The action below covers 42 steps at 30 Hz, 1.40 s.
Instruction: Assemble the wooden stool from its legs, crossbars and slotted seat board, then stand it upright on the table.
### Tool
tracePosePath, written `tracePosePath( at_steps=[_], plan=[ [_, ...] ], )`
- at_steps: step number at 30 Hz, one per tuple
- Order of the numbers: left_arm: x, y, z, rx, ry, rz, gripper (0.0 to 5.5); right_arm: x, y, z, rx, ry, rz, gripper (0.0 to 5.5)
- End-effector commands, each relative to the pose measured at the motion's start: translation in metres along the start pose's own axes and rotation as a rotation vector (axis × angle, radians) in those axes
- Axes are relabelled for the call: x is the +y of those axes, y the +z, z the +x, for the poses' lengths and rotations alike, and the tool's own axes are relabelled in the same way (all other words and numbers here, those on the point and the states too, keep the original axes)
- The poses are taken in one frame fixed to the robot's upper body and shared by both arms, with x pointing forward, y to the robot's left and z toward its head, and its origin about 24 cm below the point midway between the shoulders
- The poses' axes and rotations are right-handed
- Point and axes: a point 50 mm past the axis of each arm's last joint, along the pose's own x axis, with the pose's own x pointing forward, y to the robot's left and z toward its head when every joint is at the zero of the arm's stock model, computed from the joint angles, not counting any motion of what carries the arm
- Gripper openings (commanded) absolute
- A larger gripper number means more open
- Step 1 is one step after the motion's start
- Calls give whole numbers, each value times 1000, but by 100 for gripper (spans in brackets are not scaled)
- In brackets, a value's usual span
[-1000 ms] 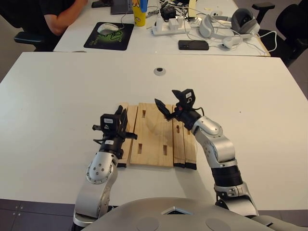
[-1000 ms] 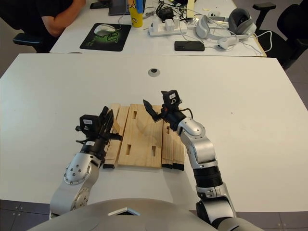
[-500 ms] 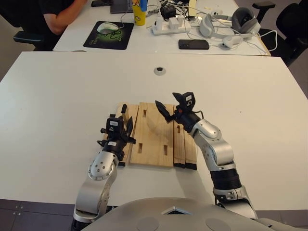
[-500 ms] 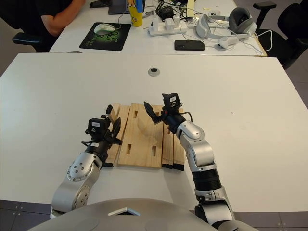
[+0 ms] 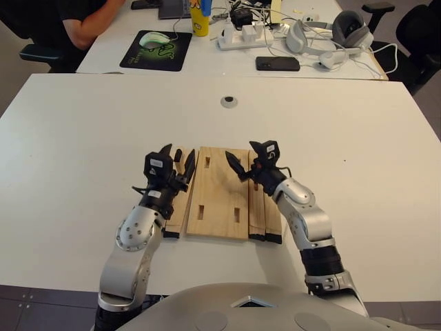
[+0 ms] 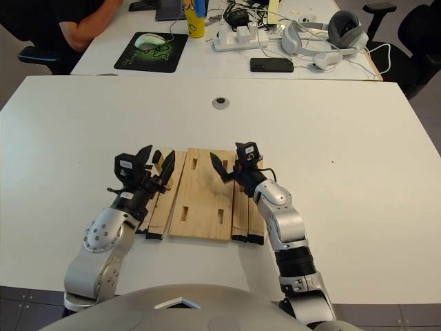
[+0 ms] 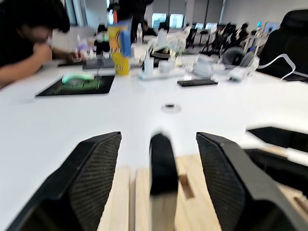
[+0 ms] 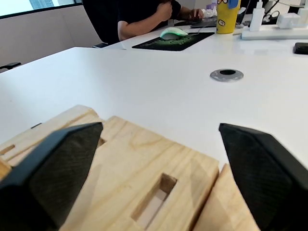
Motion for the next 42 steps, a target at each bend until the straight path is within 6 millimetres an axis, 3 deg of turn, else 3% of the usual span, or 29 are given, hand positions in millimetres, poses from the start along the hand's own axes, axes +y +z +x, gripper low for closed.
tracePosePath(
  at_steps=[1,4,11,24,33,37,41,42],
  plan=[
    [3,22,6,-49,-59,48,290,-2,-12,-2,1,-60,20,448],
    [5,37,12,-85,-73,53,290,-3,-18,-3,-1,-88,27,448],
    [19,69,49,-107,-69,-32,200,-6,-14,2,-44,-122,27,448],
    [17,52,56,46,-118,-139,5,-11,-8,8,-77,-149,19,448],
    [15,71,62,-51,-130,-122,3,-10,-8,6,-77,-152,18,448],
    [13,30,54,73,-124,-106,3,-10,-6,8,-73,-134,6,448],
    [14,-24,40,259,-104,-100,3,-10,-3,9,-73,-111,-4,448],
    [15,-27,39,257,-98,-100,3,-10,-2,8,-73,-111,-6,448]
  ],
)
